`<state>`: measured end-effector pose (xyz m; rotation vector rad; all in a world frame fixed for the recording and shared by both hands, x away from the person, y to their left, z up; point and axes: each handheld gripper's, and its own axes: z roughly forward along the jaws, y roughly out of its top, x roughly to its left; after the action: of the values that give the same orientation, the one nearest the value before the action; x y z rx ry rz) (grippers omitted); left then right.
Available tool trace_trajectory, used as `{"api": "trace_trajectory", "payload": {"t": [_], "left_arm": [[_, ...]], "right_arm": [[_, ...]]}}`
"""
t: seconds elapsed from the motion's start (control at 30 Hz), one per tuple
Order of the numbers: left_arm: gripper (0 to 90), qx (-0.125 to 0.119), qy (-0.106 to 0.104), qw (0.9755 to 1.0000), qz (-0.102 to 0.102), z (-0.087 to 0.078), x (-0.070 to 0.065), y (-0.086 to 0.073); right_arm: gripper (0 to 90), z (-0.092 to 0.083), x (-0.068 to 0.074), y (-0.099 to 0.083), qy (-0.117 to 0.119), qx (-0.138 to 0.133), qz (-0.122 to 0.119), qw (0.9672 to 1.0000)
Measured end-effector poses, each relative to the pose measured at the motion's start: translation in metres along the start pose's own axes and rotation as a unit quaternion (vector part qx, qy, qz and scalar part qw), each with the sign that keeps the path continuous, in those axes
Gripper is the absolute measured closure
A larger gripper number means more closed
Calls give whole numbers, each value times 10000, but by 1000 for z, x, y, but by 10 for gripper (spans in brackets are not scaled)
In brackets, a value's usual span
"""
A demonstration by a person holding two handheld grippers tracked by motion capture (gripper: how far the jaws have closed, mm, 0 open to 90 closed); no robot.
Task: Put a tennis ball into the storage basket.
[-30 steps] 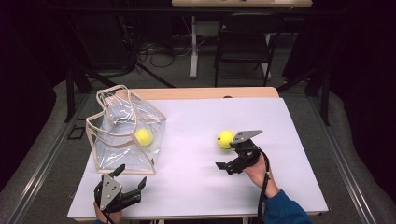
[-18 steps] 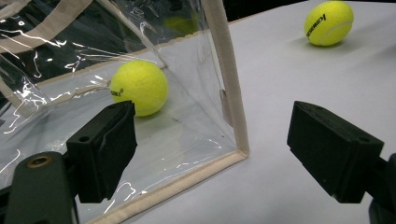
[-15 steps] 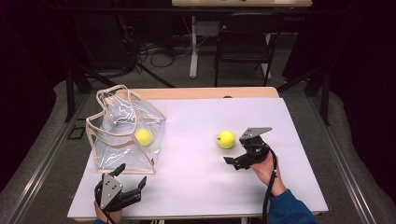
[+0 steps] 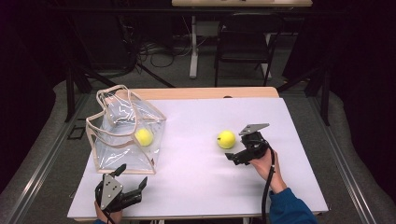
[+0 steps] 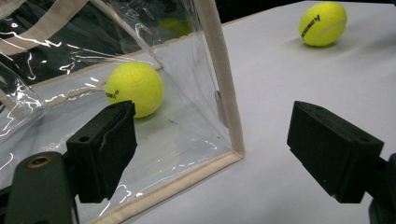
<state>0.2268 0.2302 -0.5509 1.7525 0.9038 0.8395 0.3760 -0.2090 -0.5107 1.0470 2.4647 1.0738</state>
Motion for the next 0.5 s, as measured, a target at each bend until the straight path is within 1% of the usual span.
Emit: {"api": "trace_trajectory", "payload": {"t": [0.17, 0.27, 0.3, 0.33, 0.37, 0.5], "left_arm": [[160, 23, 1, 10000, 1, 1, 0, 0], [160, 20, 12, 10000, 25, 0, -1, 0], [160, 26, 15, 10000, 5, 0, 0, 0], [160, 24, 31, 10000, -4, 0, 0, 0], [160, 36, 29, 10000, 0, 0, 1, -1], [160, 43, 23, 10000, -13, 1, 1, -1]], "right_arm": [[0, 4, -3, 8, -131, -5, -2, 9999], [0, 8, -4, 12, -254, 34, -39, 9997], [0, 10, -4, 12, -221, 45, -40, 9997], [0, 11, -5, 13, -237, 76, -32, 9997], [0, 12, -5, 14, -263, 49, -37, 9996], [0, 16, -10, 16, -240, -24, 42, 9997]]}}
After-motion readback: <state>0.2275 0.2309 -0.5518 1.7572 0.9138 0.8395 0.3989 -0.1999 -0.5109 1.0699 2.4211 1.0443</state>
